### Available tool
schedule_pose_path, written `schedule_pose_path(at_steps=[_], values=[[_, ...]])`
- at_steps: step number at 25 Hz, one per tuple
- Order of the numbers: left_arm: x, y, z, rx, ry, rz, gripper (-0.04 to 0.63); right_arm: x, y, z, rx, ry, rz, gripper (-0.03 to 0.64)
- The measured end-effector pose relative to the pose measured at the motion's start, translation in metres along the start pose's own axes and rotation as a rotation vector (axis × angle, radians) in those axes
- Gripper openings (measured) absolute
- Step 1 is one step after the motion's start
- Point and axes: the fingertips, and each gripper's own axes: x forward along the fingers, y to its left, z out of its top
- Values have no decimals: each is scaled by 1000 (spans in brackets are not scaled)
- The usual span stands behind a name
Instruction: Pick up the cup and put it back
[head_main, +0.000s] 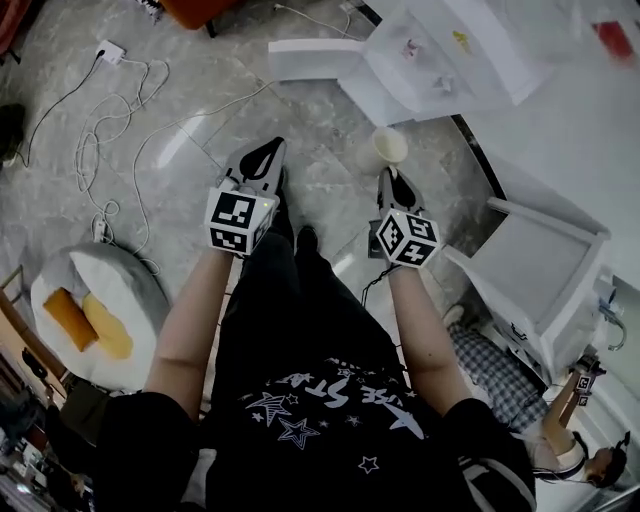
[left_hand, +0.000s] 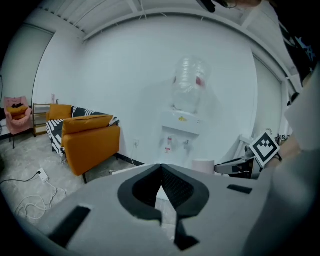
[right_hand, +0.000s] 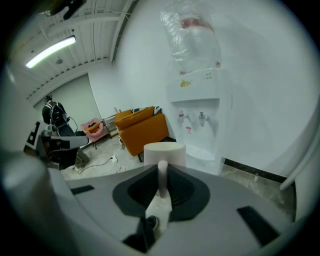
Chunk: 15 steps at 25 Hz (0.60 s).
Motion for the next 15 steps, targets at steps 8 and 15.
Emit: schedule_pose_path(at_steps=[8,15], values=[[75,45,-73,-25,117,-76,9,107,-16,-35,42,83,-69,43],[148,93,-136,-33,138,-105,9,216,-56,-81,91,90,-145,43]])
